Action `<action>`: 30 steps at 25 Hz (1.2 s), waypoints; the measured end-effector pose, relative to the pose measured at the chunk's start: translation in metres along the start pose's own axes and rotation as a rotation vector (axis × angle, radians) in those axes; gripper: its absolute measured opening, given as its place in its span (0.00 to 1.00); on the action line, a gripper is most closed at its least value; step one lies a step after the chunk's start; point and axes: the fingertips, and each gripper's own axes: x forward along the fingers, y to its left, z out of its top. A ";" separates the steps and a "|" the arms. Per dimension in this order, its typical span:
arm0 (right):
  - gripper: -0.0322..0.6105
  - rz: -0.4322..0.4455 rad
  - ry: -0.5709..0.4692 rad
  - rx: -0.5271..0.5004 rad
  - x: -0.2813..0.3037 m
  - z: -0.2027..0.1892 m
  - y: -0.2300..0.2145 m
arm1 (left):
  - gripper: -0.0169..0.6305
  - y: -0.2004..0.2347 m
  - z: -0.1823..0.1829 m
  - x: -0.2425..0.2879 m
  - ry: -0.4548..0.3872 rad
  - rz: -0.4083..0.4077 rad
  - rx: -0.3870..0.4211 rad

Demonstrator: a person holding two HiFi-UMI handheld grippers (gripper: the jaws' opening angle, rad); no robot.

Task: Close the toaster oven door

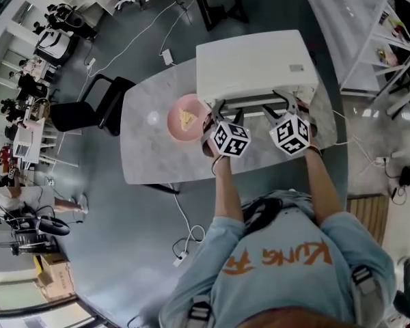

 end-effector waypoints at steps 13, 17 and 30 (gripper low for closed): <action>0.04 -0.015 -0.522 0.434 -0.062 0.106 -0.083 | 0.07 0.098 0.103 -0.102 -0.699 0.091 -0.716; 0.05 -0.059 -0.583 0.497 -0.070 0.129 -0.118 | 0.03 0.114 0.133 -0.125 -0.793 0.138 -0.727; 0.05 -0.190 -0.398 0.528 -0.076 0.077 -0.121 | 0.03 0.085 0.116 -0.104 -0.631 0.191 -0.674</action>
